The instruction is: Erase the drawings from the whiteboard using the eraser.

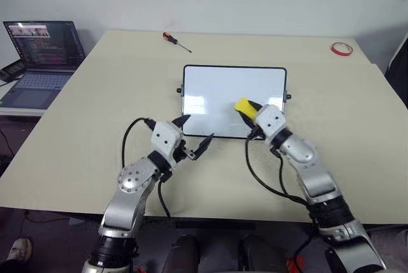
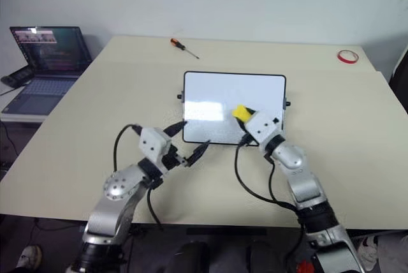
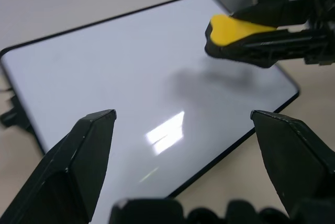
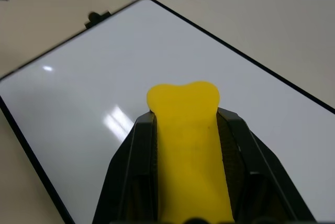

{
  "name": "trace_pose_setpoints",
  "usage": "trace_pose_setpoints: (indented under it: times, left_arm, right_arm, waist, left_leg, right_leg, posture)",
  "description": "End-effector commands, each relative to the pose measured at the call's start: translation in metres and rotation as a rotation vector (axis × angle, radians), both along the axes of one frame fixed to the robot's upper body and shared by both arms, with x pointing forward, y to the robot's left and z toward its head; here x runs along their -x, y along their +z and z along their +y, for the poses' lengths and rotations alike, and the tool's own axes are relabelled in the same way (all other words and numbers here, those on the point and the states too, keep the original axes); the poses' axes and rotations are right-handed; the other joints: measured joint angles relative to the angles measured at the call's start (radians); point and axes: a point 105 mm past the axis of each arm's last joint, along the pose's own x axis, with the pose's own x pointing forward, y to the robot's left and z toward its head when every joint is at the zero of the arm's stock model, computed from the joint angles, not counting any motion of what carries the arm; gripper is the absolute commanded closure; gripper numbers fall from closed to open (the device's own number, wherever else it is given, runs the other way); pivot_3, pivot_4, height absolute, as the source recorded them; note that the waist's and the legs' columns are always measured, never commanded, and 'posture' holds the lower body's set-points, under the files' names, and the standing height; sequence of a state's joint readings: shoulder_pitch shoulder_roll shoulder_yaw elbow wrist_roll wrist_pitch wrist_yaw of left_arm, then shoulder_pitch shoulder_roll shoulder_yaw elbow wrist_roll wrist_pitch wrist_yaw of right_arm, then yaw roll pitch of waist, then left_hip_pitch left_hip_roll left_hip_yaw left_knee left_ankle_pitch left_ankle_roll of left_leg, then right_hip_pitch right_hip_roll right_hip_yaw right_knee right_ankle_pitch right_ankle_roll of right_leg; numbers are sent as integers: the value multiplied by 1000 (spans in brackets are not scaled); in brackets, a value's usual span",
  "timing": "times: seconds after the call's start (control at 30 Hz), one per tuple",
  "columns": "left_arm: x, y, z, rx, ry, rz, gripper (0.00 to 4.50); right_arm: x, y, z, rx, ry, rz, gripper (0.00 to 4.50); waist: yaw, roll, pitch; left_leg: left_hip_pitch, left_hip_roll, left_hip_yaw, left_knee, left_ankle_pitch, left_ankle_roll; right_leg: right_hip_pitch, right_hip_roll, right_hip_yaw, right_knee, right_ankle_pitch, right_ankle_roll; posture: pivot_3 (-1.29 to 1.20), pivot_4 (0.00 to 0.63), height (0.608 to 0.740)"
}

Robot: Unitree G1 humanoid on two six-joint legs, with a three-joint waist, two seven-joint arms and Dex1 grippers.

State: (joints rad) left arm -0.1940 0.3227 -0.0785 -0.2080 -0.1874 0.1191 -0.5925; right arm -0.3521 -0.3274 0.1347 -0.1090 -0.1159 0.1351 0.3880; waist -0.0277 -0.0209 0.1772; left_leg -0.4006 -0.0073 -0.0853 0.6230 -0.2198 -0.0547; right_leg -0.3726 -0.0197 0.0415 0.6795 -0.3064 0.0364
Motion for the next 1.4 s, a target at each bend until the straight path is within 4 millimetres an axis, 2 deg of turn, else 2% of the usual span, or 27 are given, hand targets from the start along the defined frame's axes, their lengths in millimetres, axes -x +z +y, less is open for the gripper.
trace_pose_setpoints:
  times: [0.03, 0.1, 0.17, 0.23, 0.4, 0.53, 0.67, 0.93, 1.33, 1.4]
  left_arm:
    - [2, 2, -18, 8, -129, -22, 0]
    - [2, 2, -20, 4, -151, -26, 0]
    - [6, 3, -45, -4, -334, -26, 0]
    - [10, 3, -63, -12, -477, -29, 0]
    - [11, -4, -88, -63, -664, -54, 0]
    - [11, -6, -102, -65, -741, -59, 0]
    - [14, -13, -109, -104, -785, -54, 0]
    - [16, -19, -107, -114, -786, -37, 0]
    - [16, -20, -103, -118, -768, -33, 0]
    - [15, -20, -102, -116, -766, -33, 0]
  right_arm:
    - [9, 13, -29, -9, -122, 13, 3305]
    - [12, 14, -33, -7, -141, 29, 3305]
    - [23, 9, -70, -24, -306, 88, 3305]
    - [36, 1, -96, -48, -439, 139, 3305]
    - [57, -22, -122, -165, -615, 283, 3305]
    - [65, -35, -129, -215, -673, 360, 3305]
    - [63, -42, -132, -259, -694, 396, 3305]
    - [54, -49, -134, -348, -716, 445, 3305]
    - [47, -53, -134, -348, -712, 467, 3305]
    - [45, -52, -134, -345, -711, 466, 2604]
  waist:
    - [0, 0, 0]
    - [-5, 0, 1]
    - [-3, 0, 1]
    - [8, 0, 2]
    - [8, -1, 2]
    - [-7, 0, 2]
    - [-7, 0, 2]
    - [-6, 0, 2]
    - [-5, 0, 2]
    - [-5, 0, 2]
  left_leg:
    - [0, 0, 0, 0, 0, 0]
    - [0, 0, 1, 0, 0, 0]
    - [0, 1, 2, 0, 0, 0]
    - [-1, 0, -1, 0, 0, 0]
    - [-1, -1, 2, 0, 0, 0]
    - [-1, -1, 2, 0, 0, 0]
    - [-1, -1, 2, 0, 0, 0]
    - [-1, -1, 2, 0, 0, 0]
    - [-1, -1, 2, 0, 0, 0]
    - [-1, -1, 2, 0, 0, 0]
  right_leg:
    - [0, 0, 0, 0, 0, 0]
    - [-1, 0, 0, 0, 0, 0]
    - [-1, 0, 2, 0, 0, 0]
    - [0, 1, -1, 0, -1, 0]
    - [-1, 1, 0, -1, -1, 1]
    - [-1, 2, 1, 0, -1, 1]
    - [-1, 2, 1, 0, -2, 2]
    - [-1, 2, 1, 0, -1, 1]
    - [-1, 2, 1, 1, -1, 1]
    - [-1, 2, 1, 1, -1, 1]
  posture:
    - [0, 150, 740]
    - [0, 150, 740]
    - [0, 150, 740]
    - [0, 150, 740]
    - [0, 150, 740]
    - [0, 150, 740]
    - [0, 150, 740]
    - [0, 150, 740]
    - [0, 150, 740]
    - [0, 150, 740]
